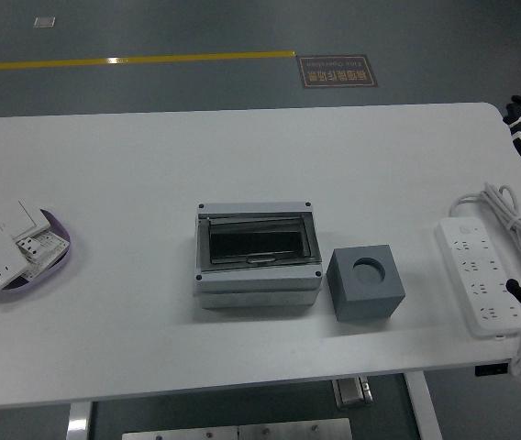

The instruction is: Pick up the cylinder from the cube,place it in the box,flap close box

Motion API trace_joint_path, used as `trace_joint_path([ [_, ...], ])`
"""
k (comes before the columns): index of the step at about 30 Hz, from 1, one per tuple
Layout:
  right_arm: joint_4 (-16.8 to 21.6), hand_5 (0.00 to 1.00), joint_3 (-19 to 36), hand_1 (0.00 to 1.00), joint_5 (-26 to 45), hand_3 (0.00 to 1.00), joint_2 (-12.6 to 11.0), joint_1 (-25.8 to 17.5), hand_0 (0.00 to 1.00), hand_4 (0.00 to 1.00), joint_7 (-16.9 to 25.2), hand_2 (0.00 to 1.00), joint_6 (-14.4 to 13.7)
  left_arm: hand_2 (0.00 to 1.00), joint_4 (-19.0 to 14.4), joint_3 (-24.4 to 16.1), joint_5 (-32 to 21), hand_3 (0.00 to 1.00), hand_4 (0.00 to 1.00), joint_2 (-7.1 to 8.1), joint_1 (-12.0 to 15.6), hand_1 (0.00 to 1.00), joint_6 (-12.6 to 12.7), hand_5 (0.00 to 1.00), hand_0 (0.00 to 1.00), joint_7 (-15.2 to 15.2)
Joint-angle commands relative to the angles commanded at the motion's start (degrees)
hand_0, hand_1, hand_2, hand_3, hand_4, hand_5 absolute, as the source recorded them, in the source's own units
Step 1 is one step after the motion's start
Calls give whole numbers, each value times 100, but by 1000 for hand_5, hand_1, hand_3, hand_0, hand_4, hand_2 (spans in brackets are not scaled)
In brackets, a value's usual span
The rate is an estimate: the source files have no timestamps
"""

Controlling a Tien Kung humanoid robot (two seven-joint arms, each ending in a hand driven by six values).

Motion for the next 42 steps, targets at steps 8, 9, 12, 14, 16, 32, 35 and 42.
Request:
trace_joint_path([
  [8,-157,179,-836,603,68,596,-87,387,631,718,-31,607,57,582,0,21,17,661,714,2,-44,653,-12,376,628,-20],
  [9,-174,179,-955,603,77,596,-108,425,631,718,-39,607,63,582,0,29,11,661,714,-3,-39,653,-13,376,628,-16],
  [12,-228,192,-1267,617,108,597,-175,511,658,715,-61,617,65,582,0,34,9,661,714,-7,-26,654,-9,374,628,12],
  [14,-265,192,-1419,617,151,597,-214,542,658,715,-65,617,42,582,0,41,60,661,714,5,-25,654,-18,374,628,42],
  [16,-292,193,-1542,618,181,590,-243,553,669,711,-80,613,28,582,0,46,83,661,713,19,-29,653,-20,373,629,61],
  [32,-189,194,-1412,613,-36,591,-172,432,662,704,-166,599,36,582,0,0,187,661,713,38,-38,655,-24,371,629,131],
  [35,-136,195,-1264,610,-93,589,-127,361,671,698,-174,597,32,582,0,6,242,661,712,39,-54,655,-39,371,629,157],
  [42,-11,193,-938,608,-211,591,-4,222,670,689,-168,595,22,582,0,24,229,660,716,15,-44,656,-49,377,629,193],
])
